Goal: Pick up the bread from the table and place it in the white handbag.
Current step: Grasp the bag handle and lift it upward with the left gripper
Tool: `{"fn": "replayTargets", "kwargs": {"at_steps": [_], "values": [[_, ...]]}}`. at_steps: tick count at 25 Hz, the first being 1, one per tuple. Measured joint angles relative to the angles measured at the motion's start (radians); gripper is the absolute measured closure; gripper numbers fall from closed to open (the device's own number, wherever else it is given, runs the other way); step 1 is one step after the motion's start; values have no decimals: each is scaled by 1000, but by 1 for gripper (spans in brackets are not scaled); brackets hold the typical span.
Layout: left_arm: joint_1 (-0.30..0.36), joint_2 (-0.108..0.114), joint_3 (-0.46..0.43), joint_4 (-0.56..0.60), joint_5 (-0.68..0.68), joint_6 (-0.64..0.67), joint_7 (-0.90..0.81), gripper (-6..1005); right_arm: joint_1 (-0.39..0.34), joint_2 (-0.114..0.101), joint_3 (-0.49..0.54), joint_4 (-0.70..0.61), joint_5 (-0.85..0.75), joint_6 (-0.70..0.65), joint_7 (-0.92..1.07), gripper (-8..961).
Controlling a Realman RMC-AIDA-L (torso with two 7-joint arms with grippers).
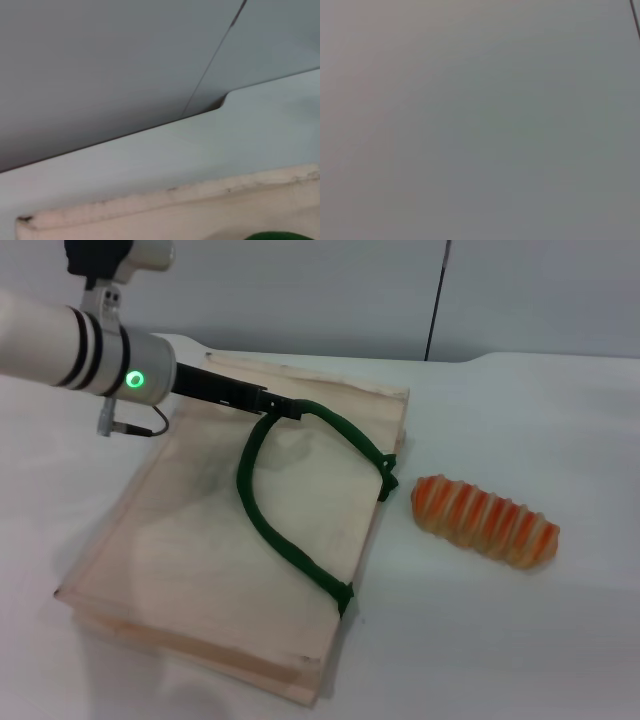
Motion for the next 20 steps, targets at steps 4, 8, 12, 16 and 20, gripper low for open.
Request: {"fn": "replayTargets", "kwargs": {"at_steps": [4,8,12,16,20], "values": [[2,-3,0,34,1,-37,2,203,1,0,0,0,0,0,0,110],[3,-6,0,57,7,-64,2,212,3,0,0,0,0,0,0,113],[4,-13,0,61,7,-81,2,221,4,0,0,0,0,-1,0,116],[11,-15,0,61,10,-101,2,230,4,0,-1,0,-3,-2,7,118],[12,-15,1,63,35,-104,0,300,5,-1,-3,0,-7,-9,14,121]]}}
